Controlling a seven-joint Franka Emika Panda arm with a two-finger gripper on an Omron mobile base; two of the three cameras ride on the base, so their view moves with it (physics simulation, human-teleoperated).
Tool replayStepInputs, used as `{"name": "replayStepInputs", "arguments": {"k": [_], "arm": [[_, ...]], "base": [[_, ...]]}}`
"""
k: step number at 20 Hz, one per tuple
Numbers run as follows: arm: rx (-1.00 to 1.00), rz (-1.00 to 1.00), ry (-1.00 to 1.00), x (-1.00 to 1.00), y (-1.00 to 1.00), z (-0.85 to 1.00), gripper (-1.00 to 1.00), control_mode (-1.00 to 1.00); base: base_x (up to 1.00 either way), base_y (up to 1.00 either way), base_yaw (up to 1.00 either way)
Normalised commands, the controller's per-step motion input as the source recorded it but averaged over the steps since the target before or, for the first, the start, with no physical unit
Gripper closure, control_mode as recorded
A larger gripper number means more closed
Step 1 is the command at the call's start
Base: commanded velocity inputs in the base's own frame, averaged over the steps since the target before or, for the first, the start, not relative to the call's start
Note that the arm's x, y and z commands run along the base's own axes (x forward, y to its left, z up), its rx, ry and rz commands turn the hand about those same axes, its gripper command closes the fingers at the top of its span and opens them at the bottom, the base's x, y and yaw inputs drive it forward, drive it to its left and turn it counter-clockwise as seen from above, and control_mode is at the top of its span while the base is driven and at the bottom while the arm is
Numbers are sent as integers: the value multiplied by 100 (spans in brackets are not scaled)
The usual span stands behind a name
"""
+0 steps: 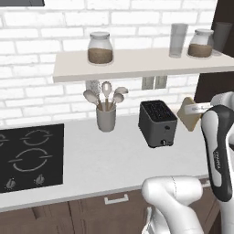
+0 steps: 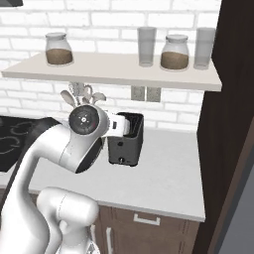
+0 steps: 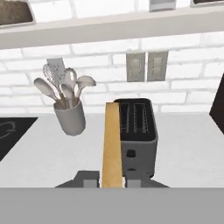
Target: Start the toaster. Once the lever pops up, take the bread to the plate on the dining counter.
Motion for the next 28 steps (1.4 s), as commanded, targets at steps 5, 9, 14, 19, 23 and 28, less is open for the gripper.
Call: {"name": "replayStepInputs", "arguments": {"k": [5,9,14,19,23,28], "arm": [[0,0,0,0,0,0,100,100],[0,0,0,0,0,0,100,100],[0,0,0,0,0,0,100,100],[0,0,0,0,0,0,100,100],[0,0,0,0,0,0,100,100],[0,0,0,0,0,0,100,100]], "base": [[-98,13,1],[-70,22,22],[-65,11,44],[-11,37,79],[0,29,99],[0,9,100]]}}
